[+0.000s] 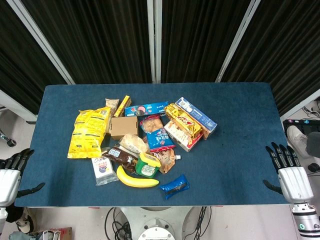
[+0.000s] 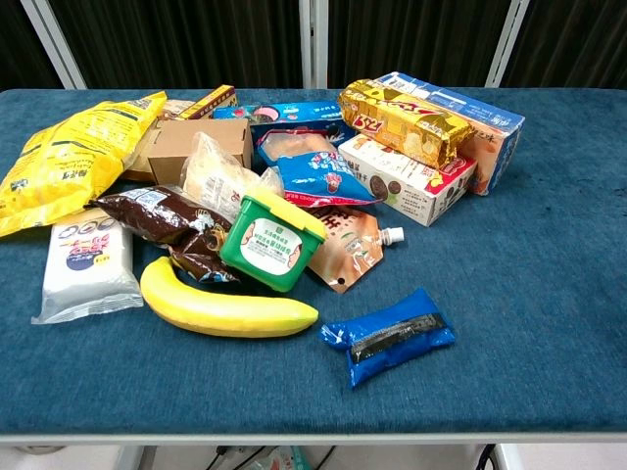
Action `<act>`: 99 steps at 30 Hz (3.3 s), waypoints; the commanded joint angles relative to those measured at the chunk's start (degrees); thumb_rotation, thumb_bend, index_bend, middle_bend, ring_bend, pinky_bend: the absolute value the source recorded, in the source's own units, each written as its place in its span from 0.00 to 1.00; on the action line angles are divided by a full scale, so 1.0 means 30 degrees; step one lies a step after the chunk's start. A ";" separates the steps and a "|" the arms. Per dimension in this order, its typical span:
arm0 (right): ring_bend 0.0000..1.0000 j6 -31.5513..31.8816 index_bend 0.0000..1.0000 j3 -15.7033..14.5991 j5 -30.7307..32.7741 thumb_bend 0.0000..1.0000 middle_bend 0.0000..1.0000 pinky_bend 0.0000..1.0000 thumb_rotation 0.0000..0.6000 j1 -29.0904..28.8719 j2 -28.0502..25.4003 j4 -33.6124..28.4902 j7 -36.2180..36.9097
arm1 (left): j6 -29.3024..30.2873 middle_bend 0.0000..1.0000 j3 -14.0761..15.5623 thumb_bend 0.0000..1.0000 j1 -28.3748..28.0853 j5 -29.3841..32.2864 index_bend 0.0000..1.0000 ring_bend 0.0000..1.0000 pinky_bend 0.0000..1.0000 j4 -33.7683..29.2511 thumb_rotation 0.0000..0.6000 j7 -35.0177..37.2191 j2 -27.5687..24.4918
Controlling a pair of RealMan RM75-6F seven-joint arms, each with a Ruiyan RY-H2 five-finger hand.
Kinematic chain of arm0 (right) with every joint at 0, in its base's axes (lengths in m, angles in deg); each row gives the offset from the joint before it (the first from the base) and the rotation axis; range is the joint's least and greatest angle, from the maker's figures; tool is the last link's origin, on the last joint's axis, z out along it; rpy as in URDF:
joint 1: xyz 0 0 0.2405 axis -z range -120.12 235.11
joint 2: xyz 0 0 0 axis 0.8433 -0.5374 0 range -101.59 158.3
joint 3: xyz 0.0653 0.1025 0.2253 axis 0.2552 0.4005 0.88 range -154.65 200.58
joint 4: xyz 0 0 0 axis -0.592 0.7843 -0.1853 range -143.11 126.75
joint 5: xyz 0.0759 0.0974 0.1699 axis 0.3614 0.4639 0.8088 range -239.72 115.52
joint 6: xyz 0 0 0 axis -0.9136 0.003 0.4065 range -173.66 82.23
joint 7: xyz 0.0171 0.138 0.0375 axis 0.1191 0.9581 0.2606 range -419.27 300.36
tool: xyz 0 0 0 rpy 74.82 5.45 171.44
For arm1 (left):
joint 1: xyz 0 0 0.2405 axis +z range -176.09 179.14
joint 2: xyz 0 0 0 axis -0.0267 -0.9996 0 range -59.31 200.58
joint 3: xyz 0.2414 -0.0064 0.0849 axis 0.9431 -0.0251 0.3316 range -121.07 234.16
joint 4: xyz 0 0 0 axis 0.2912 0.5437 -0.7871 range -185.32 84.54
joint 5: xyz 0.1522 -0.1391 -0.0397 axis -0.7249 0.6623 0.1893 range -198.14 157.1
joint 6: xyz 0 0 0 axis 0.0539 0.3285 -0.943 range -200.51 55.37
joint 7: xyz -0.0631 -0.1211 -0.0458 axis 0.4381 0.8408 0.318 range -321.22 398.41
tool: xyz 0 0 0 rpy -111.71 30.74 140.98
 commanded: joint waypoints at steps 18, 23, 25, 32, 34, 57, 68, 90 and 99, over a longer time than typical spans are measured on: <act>0.00 -0.2313 0.00 -0.0030 -0.2088 0.00 0.00 0.00 1.00 -0.1310 0.0264 -0.2138 -0.2000 | 0.0287 0.10 0.0039 0.00 0.0219 0.0107 0.12 0.13 0.27 0.0065 0.79 0.0117 -0.0019; 0.00 -0.3786 0.00 -0.0338 -0.3366 0.00 0.00 0.00 1.00 -0.2164 0.0437 -0.3756 -0.4147 | 0.0310 0.10 0.0031 0.00 0.0262 0.0186 0.12 0.13 0.27 0.0126 0.78 0.0181 0.0024; 0.00 -0.4612 0.00 -0.0461 -0.3676 0.00 0.00 0.00 1.00 -0.2520 0.0619 -0.4524 -0.5100 | 0.0260 0.10 0.0061 0.00 0.0263 0.0192 0.12 0.13 0.27 0.0132 0.78 0.0153 0.0026; 0.00 -0.8223 0.00 -0.0353 -0.2436 0.00 0.00 0.00 1.00 -0.3823 0.2392 -0.6082 -0.7196 | 0.0240 0.10 0.0094 0.00 0.0267 0.0164 0.12 0.13 0.27 0.0104 0.79 0.0185 0.0012; 0.00 -0.8977 0.00 -0.0174 -0.1823 0.00 0.00 0.00 1.00 -0.4099 0.3242 -0.6007 -0.7815 | 0.0217 0.10 0.0112 0.00 0.0275 0.0176 0.12 0.13 0.27 0.0155 0.78 0.0214 0.0012; 0.07 -1.1154 0.04 0.0606 0.1733 0.20 0.14 0.00 1.00 -0.5605 0.9540 -0.2709 -1.0009 | 0.0224 0.10 0.0133 0.00 0.0366 0.0307 0.12 0.13 0.27 0.0632 0.79 0.0696 0.0032; 0.29 -1.0478 0.32 0.0119 0.1684 0.27 0.33 0.13 1.00 -0.5581 1.0363 -0.1778 -1.0024 | 0.0207 0.10 0.0128 0.00 0.0408 0.0387 0.12 0.13 0.27 0.0927 0.78 0.1017 0.0112; 0.49 -0.8406 0.61 0.2607 0.1390 0.37 0.53 0.27 1.00 -0.6372 0.9833 -0.3562 -0.9900 | 0.0230 0.10 0.0137 0.00 0.0466 0.0403 0.12 0.13 0.27 0.0914 0.78 0.1049 0.0128; 0.50 -0.9038 0.62 0.7784 0.4087 0.42 0.53 0.27 1.00 -0.9483 1.1788 -0.3218 -1.0142 | 0.0202 0.10 0.0139 0.00 0.0455 0.0394 0.12 0.13 0.27 0.0838 0.78 0.1025 0.0125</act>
